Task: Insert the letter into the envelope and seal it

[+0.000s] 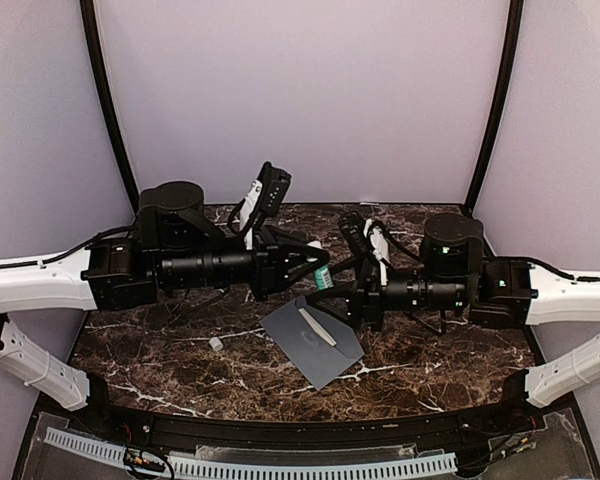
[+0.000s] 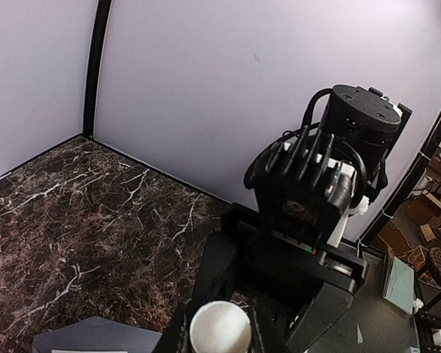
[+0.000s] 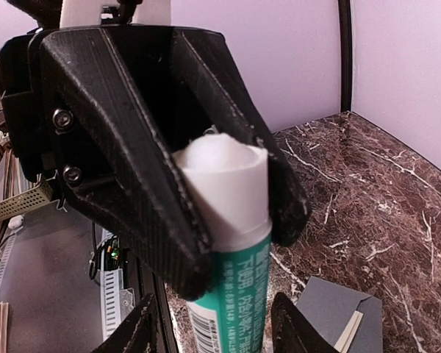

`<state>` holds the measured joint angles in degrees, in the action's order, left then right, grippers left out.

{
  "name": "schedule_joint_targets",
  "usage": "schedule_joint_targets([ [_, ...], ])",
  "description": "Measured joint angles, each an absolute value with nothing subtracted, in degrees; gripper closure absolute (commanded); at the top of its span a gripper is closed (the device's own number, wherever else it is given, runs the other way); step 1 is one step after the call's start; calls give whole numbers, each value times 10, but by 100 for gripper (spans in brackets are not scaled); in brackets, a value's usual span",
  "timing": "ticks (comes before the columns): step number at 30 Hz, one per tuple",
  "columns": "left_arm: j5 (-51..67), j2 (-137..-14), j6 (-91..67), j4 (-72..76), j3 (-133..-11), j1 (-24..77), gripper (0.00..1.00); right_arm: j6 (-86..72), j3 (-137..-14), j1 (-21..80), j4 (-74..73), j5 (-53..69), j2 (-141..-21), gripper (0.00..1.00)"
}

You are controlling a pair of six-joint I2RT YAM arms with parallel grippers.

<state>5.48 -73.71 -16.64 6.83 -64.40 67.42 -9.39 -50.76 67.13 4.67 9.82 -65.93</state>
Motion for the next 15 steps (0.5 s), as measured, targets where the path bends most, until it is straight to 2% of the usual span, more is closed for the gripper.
schedule_joint_targets([
  [7, 67, -745, -148, 54, -648, 677, 100, -101, -511, 671, 41, 86, -659, 54],
  [15, 66, -750, -134, 41, -649, 684, 100, -108, -523, 671, 31, 72, -659, 71],
])
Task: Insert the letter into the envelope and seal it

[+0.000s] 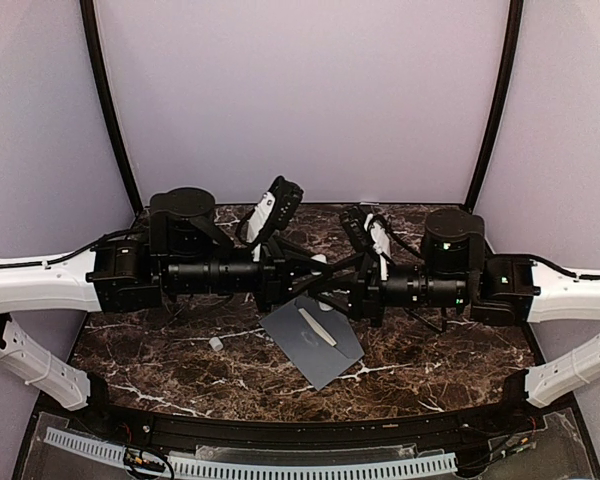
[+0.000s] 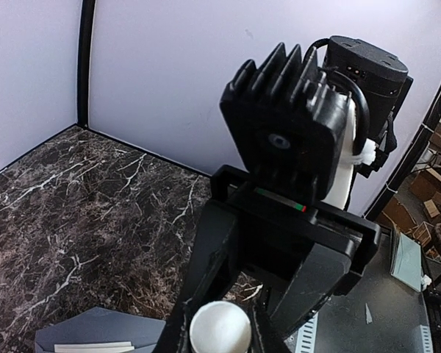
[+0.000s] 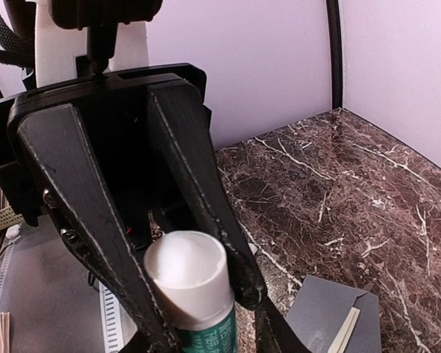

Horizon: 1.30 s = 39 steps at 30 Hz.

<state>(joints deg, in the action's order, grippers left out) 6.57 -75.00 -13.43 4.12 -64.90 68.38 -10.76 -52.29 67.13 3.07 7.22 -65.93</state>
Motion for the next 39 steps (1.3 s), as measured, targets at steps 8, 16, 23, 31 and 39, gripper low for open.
schedule_joint_targets([
  [8, 59, -751, -130, 41, -650, 684, 100, -112, -523, 672, 33, 77, -660, 100],
  [16, 58, -751, -126, 43, -650, 685, 46, -121, -517, 672, 45, 78, -659, 100],
  [23, 70, -719, -123, 64, -627, 688, 13, -135, -492, 667, 71, 74, -648, 100],
  [31, 125, -629, -113, 138, -518, 689, 21, -139, -480, 666, 121, 110, -616, 100],
  [39, 223, -619, -104, 220, -447, 689, 31, -158, -474, 666, 225, 215, -609, 100],
])
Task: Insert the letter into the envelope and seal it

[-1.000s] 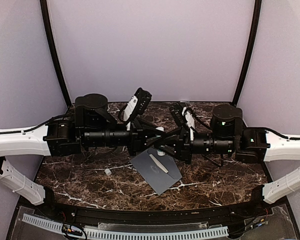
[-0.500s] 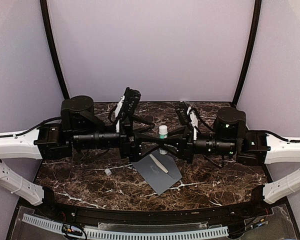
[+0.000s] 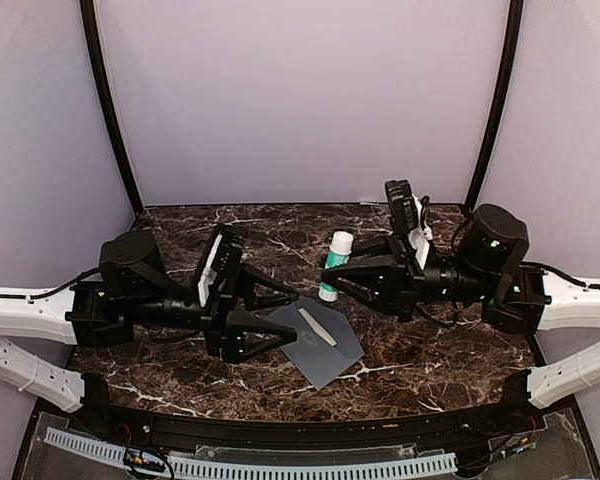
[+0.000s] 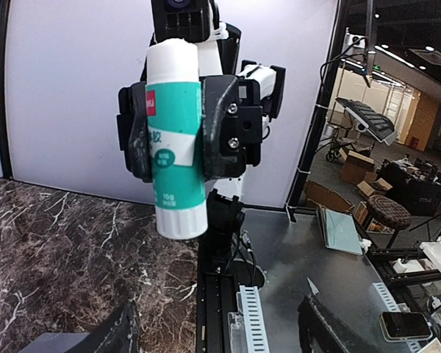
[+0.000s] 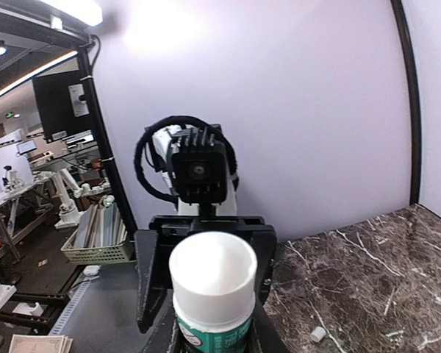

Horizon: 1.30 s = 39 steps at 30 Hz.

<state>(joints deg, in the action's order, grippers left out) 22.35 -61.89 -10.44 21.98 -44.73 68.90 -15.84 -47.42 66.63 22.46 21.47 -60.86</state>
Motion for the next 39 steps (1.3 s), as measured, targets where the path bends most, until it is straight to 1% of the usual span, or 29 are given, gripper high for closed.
schedule_joint_targets([
  [4, 260, -634, -104, 266, -446, 689, 38, -176, -471, 667, 289, 277, -619, 100],
  [9, 296, -677, -112, 322, -447, 689, 45, -188, -471, 673, 336, 314, -642, 100],
  [13, 313, -714, -120, 345, -456, 689, 49, -194, -471, 677, 352, 324, -656, 100],
  [16, 321, -732, -125, 352, -467, 689, 55, -197, -471, 679, 359, 328, -666, 100],
  [20, 326, -742, -130, 360, -482, 689, 57, -200, -470, 680, 361, 328, -671, 100],
  [24, 332, -743, -133, 368, -488, 689, 61, -201, -468, 680, 362, 325, -672, 100],
  [28, 335, -745, -137, 372, -488, 689, 69, -200, -465, 680, 359, 321, -673, 100],
  [30, 336, -746, -138, 372, -488, 689, 76, -199, -465, 680, 358, 318, -674, 100],
  [31, 336, -746, -139, 372, -488, 689, 83, -198, -465, 680, 358, 317, -673, 100],
  [34, 333, -748, -141, 369, -490, 689, 95, -192, -464, 680, 357, 313, -673, 100],
  [36, 330, -748, -142, 365, -493, 689, 99, -190, -464, 681, 357, 312, -673, 100],
  [39, 324, -749, -142, 364, -494, 689, 100, -189, -464, 681, 358, 307, -673, 100],
])
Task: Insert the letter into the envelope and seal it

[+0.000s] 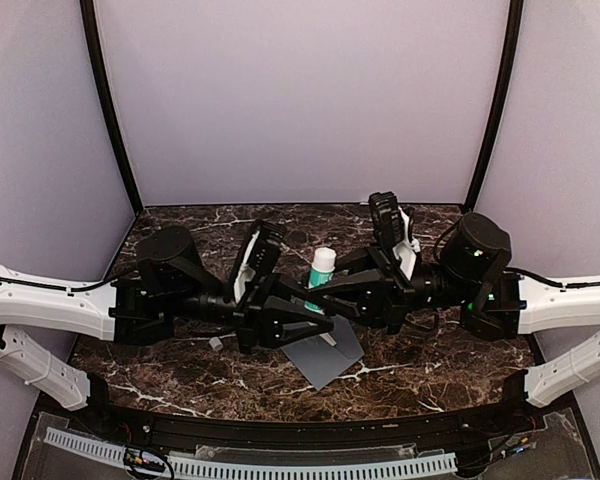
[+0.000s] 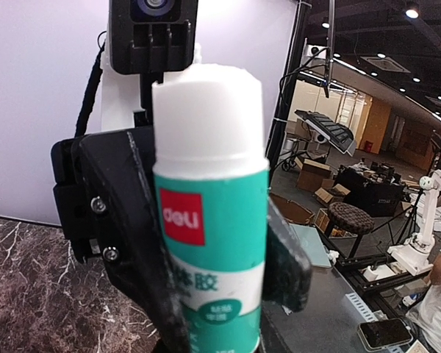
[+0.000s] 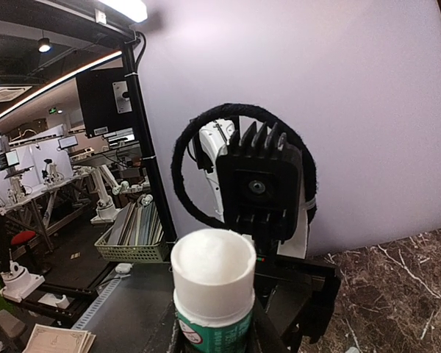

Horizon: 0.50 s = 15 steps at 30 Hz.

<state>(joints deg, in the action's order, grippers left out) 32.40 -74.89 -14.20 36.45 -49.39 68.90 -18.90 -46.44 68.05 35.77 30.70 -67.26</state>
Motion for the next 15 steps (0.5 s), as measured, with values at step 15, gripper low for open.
schedule_joint_targets([
  [15, 104, -739, -110, 309, -494, 689, 100, -137, -486, 745, 266, -58, -673, 100],
])
